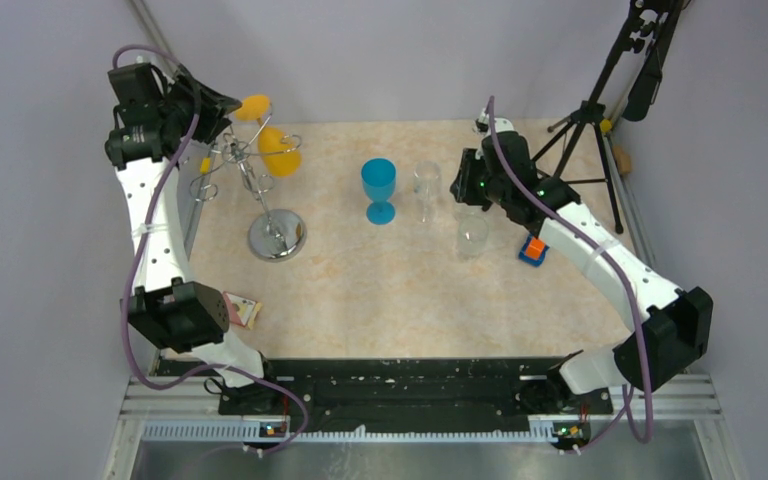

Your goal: Take the wine glass off the wine glass rack

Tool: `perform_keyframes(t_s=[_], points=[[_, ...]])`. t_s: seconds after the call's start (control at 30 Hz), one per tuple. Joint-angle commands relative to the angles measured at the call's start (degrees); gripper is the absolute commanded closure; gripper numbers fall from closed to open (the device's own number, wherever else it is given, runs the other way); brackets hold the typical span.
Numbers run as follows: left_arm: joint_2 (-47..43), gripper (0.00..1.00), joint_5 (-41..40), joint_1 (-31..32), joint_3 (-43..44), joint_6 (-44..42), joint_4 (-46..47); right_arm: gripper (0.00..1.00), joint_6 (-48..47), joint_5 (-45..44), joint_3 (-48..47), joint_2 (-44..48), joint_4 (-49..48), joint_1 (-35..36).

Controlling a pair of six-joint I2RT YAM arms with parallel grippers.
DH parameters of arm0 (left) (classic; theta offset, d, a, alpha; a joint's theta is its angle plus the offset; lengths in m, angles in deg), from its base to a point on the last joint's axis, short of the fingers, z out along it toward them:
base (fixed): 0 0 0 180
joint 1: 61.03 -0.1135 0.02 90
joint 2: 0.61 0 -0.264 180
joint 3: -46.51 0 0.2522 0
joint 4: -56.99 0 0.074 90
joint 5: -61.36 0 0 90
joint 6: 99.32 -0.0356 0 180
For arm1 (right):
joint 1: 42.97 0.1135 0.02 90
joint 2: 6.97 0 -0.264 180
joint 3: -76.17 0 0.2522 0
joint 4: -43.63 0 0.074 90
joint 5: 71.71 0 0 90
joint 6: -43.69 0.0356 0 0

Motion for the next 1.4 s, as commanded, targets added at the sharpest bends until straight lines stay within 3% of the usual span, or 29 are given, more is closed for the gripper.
perform_keyframes(t_s=[0.0,0.37,0.63,0.93,1.13,1.37], points=[[0.9,0.51,1.6,0.0,-0.9,1.0,3.7,0.72,0.6,-1.3,1.2,1.8,-2.1,0.0],[3.1,0.51,3.3,0.0,-0.8,5.1,4.0,0.72,0.9,-1.5,2.5,3.4,-2.0,0.0],[2.3,0.55,6.8,0.0,-6.9,12.7,12.7,0.72,1.2,-1.8,4.0,5.2,-2.1,0.0],[-1.5,0.75,9.3,0.0,-15.8,21.5,23.6,0.72,1.2,-2.8,5.9,7.5,-2.0,0.0],[-3.2,1.00,9.6,-0.1,-17.7,25.0,26.8,0.72,0.8,-2.8,6.2,7.9,-1.9,0.0],[-5.6,1.00,10.5,-0.2,-20.6,31.7,33.6,0.72,0.3,-2.8,6.5,8.0,-2.0,0.0]])
